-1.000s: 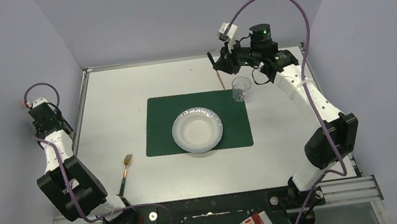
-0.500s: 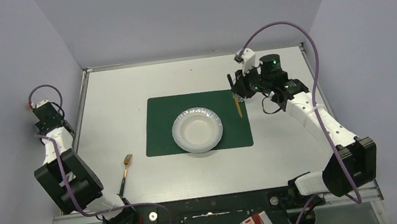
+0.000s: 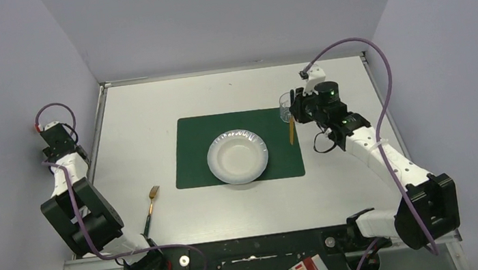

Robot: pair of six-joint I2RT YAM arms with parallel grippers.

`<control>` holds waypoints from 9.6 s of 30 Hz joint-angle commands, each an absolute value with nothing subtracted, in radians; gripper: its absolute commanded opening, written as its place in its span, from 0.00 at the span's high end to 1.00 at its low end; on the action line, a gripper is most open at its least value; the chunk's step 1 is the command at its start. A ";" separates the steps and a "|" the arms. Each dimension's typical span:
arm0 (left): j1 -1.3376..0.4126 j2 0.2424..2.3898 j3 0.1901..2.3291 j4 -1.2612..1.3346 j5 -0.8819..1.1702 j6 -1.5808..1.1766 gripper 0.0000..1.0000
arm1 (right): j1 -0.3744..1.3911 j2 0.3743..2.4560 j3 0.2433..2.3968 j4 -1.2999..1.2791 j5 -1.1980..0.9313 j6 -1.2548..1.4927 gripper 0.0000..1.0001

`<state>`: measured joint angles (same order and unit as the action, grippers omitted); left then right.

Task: Set the dinner table for one person
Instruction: Place the knife on the napkin, then adjust the knife on the napkin.

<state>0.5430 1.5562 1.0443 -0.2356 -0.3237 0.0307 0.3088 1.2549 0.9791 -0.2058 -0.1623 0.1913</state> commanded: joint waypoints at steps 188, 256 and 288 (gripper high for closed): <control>0.532 1.528 1.076 -0.196 -0.394 0.020 0.64 | 0.618 1.567 1.044 -0.727 0.169 0.886 0.25; 0.528 1.459 1.069 -0.210 -0.349 0.028 0.64 | 0.551 1.705 1.080 -0.544 -0.020 0.526 1.00; 0.526 1.469 1.068 -0.205 -0.345 0.032 0.63 | 0.508 1.759 1.149 -0.516 0.035 0.497 1.00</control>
<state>0.5308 1.4708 1.0279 -0.2363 -0.3367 0.0235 0.5163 1.7622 1.1076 -0.5442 0.0074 0.5121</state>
